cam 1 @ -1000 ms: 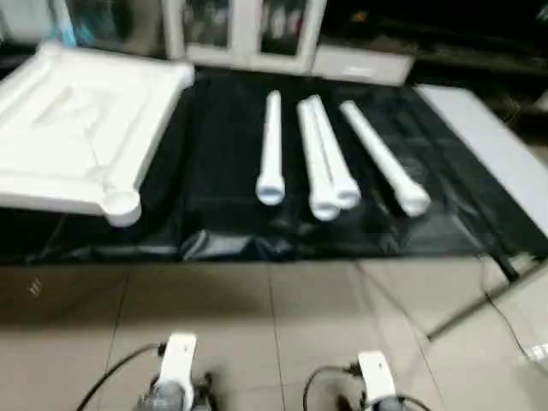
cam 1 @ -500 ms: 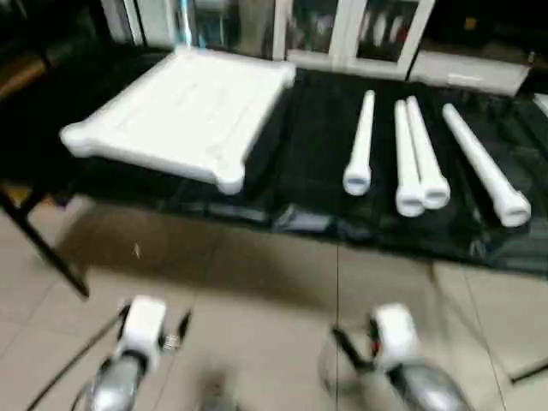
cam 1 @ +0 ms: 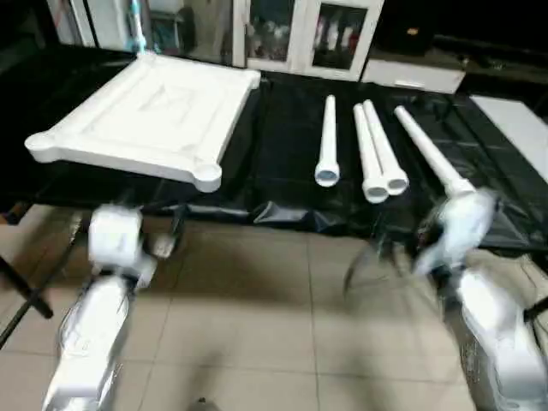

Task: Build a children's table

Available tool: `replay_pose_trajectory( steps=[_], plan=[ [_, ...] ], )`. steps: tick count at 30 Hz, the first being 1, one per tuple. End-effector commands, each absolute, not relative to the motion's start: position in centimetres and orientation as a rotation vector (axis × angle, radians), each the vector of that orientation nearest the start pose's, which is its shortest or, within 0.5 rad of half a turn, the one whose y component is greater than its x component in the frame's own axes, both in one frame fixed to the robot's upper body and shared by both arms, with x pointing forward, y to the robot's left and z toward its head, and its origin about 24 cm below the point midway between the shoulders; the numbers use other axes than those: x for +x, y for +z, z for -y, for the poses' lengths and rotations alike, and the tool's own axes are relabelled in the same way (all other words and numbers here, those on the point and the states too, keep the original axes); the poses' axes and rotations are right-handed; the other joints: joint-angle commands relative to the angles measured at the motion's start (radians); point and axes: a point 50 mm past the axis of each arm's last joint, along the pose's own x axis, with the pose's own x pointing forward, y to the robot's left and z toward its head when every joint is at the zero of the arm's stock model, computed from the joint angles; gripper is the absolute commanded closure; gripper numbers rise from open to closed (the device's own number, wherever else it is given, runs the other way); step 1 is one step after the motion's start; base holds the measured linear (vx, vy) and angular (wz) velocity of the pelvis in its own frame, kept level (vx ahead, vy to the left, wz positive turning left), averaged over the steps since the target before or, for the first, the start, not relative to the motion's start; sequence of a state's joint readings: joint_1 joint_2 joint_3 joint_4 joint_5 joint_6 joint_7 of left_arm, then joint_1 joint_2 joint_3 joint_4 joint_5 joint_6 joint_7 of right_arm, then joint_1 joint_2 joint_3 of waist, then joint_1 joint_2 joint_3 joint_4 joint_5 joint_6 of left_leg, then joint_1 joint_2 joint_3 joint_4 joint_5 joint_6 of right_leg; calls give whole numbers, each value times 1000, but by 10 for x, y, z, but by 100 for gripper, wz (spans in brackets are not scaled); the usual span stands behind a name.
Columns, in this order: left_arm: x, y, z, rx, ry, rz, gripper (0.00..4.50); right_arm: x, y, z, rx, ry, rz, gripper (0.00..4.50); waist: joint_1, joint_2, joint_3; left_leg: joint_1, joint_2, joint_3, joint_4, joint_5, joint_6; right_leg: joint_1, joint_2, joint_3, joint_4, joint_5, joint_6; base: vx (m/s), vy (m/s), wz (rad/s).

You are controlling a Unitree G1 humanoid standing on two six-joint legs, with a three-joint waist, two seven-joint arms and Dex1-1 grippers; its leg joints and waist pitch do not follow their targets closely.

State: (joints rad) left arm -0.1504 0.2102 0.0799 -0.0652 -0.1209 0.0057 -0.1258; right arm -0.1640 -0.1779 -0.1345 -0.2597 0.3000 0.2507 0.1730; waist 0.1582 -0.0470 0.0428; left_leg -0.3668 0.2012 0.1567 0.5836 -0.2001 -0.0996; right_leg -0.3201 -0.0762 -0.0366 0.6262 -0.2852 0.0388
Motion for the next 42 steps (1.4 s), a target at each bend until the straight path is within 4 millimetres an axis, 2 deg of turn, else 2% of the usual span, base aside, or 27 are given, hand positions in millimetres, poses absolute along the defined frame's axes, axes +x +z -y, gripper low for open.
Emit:
replay_pose_trajectory(
  steps=[1, 3, 7, 9, 12, 18, 20, 22, 23, 25, 26, 27, 28, 29, 30, 31, 32, 33, 34, 35, 36, 37, 38, 39, 40, 41, 42],
  plan=[
    [285, 104, -177, 5, -98, 181, 0, 278, 117, 197, 78, 34, 109, 1, -11, 27, -40, 21, 29, -16, -97, -209, -92, -12, -56, 33, -76, 21, -38, 0, 0, 0],
    [288, 103, -176, 27, -75, 164, 0, 280, 115, 201, 20, -35, 97, 1, -14, 23, -50, 15, 24, -15, -87, -130, -100, -3, -49, 29, -65, 166, -29, 0, 0, 0],
    [282, 104, -173, 133, -96, 140, 0, 278, 109, 204, -111, -142, 52, 1, -28, 23, -80, 1, -7, -8, -41, 190, -70, 12, -17, 19, -23, 667, 16, 0, 0, 0],
    [279, 106, -171, 200, -124, 139, 0, 274, 101, 198, -41, -96, -16, 1, -33, 25, -75, 2, -6, -8, -42, 162, -59, 4, -18, 16, -25, 683, 38, 0, 0, 0],
    [278, 105, -171, 204, -142, 111, 0, 269, 96, 177, 58, 88, -21, 1, -39, 28, -63, 8, 15, -14, -61, -55, -49, -2, -35, 17, -43, 460, 19, 0, 0, 0],
    [276, 103, -158, 177, -149, 77, 0, 269, 91, 178, -30, 139, -54, 1, -42, 27, -51, 14, 26, -10, -75, -187, -63, -8, -43, 25, -64, 153, -50, 0, 0, 0],
    [279, 104, -151, 170, -163, 71, 0, 270, 93, 186, -28, 108, -53, 1, -41, 27, -44, 27, 28, -6, -88, -352, -55, -5, -44, 25, -84, -63, -48, 0, 0, 0],
    [288, 107, -147, 184, -185, 72, 0, 273, 97, 190, -29, 82, -50, 1, -52, 42, -19, 77, 19, 1, -98, -600, -34, -22, -27, 8, -137, -410, -62, 0, 0, 0],
    [293, 108, -145, 182, -196, 74, 0, 274, 97, 192, -41, 69, -51, 1, -44, 47, -15, 36, -5, -10, -102, -611, 5, 27, -43, -19, -155, -536, -48, 0, 0, 0],
    [300, 107, -141, 200, -213, 73, 0, 273, 94, 197, -67, 39, -54, 1, -53, 53, -26, 39, -12, -13, -96, -556, 47, 63, -64, -31, -182, -612, -22, 10, 21, 11],
    [301, 107, -141, 204, -215, 73, 0, 273, 94, 198, -67, 39, -53, 1, -49, 51, -22, -19, -27, -13, -93, -431, 109, 112, -86, -49, -201, -615, -2, 20, 43, 22],
    [302, 108, -140, 206, -217, 74, 0, 273, 94, 198, -67, 40, -52, 1, -52, 44, -28, -41, -35, -16, -79, -359, 145, 136, -105, -61, -215, -612, 6, 68, 46, 32],
    [304, 108, -140, 202, -209, 66, 0, 271, 93, 200, -72, 34, -54, 1, -61, 52, -33, -43, -36, -19, -63, -269, 190, 153, -114, -86, -228, -570, -5, 115, 67, 42],
    [306, 110, -140, 199, -202, 65, 0, 270, 94, 201, -71, 30, -54, 1, -71, 60, -41, -55, -43, -27, -60, -197, 230, 174, -90, -115, -225, -462, -20, 115, 67, 42],
    [307, 110, -140, 203, -197, 60, 0, 270, 96, 202, -69, 27, -54, 1, -73, 72, -49, -34, -47, -31, -65, -175, 244, 174, -69, -130, -219, -397, -33, 158, 73, 56],
    [310, 111, -140, 205, -195, 59, 0, 271, 98, 202, -65, 22, -51, 1, -93, 87, -58, 27, -51, -75, -70, -120, 320, 148, -2, -147, -172, -238, -59, 224, 17, 70],
    [310, 111, -140, 205, -195, 59, 0, 271, 98, 202, -64, 22, -51, 1, -137, 101, -72, 155, -28, -188, -62, -59, 520, 37, 62, -140, -55, -168, -58, 224, 17, 70],
    [312, 110, -139, 201, -189, 56, 0, 274, 98, 202, -75, 19, -59, 1, -160, 92, -82, 204, 5, -250, -47, 21, 638, -23, 63, -119, 8, -201, -37, 255, -23, 66],
    [313, 110, -139, 201, -188, 58, 0, 275, 97, 202, -84, 17, -63, 1, -167, 85, -87, 214, 52, -329, -45, 277, 776, -79, 32, -69, 74, -234, 8, 186, -50, 47],
    [313, 109, -138, 199, -188, 59, 0, 275, 94, 201, -82, 28, -72, 1, -160, 70, -83, 196, 40, -362, -43, 439, 788, -120, 6, -12, 105, -200, 50, 186, -50, 47],
    [313, 109, -138, 199, -188, 59, 0, 275, 94, 201, -82, 28, -72, 1, -169, 61, -77, 172, 36, -374, -56, 437, 739, -118, -13, 32, 107, -145, 59, 5, -159, 33],
    [313, 109, -137, 198, -189, 59, 0, 275, 94, 201, -80, 30, -73, 1, -169, 48, -69, 131, 2, -368, -63, 365, 644, -100, -31, 82, 87, -66, 40, -165, -171, 56],
    [313, 110, -137, 191, -189, 63, 0, 276, 94, 201, -81, 32, -71, 1, -99, -36, -32, -64, -198, -191, 60, -104, 332, 69, -124, 170, -133, 18, 179, -165, -171, 56],
    [314, 112, -136, 174, -184, 73, 0, 276, 97, 203, -74, 27, -62, 1, -106, -18, -36, -85, -148, -133, 178, -196, 288, 114, -219, 150, -139, 61, 214, -32, -68, 83],
    [315, 113, -136, 163, -183, 78, 0, 277, 98, 203, -60, 25, -55, 1, -111, -9, -44, -54, -137, -125, 162, -141, 183, 97, -156, 161, -124, 35, 149, 136, -29, 48],
    [315, 113, -136, 161, -187, 79, 0, 278, 100, 204, -41, 19, -49, 1, -98, -16, -21, -62, -127, -100, 139, -71, 139, 123, -115, 131, -127, -44, -14, 136, -29, 48],
    [315, 113, -136, 177, -188, 75, 0, 280, 100, 205, -34, 12, -52, 1, -92, -10, -27, -55, -115, -90, 115, -33, 133, 133, -103, 113, -134, -102, -88, 141, -16, 4]
  ],
)
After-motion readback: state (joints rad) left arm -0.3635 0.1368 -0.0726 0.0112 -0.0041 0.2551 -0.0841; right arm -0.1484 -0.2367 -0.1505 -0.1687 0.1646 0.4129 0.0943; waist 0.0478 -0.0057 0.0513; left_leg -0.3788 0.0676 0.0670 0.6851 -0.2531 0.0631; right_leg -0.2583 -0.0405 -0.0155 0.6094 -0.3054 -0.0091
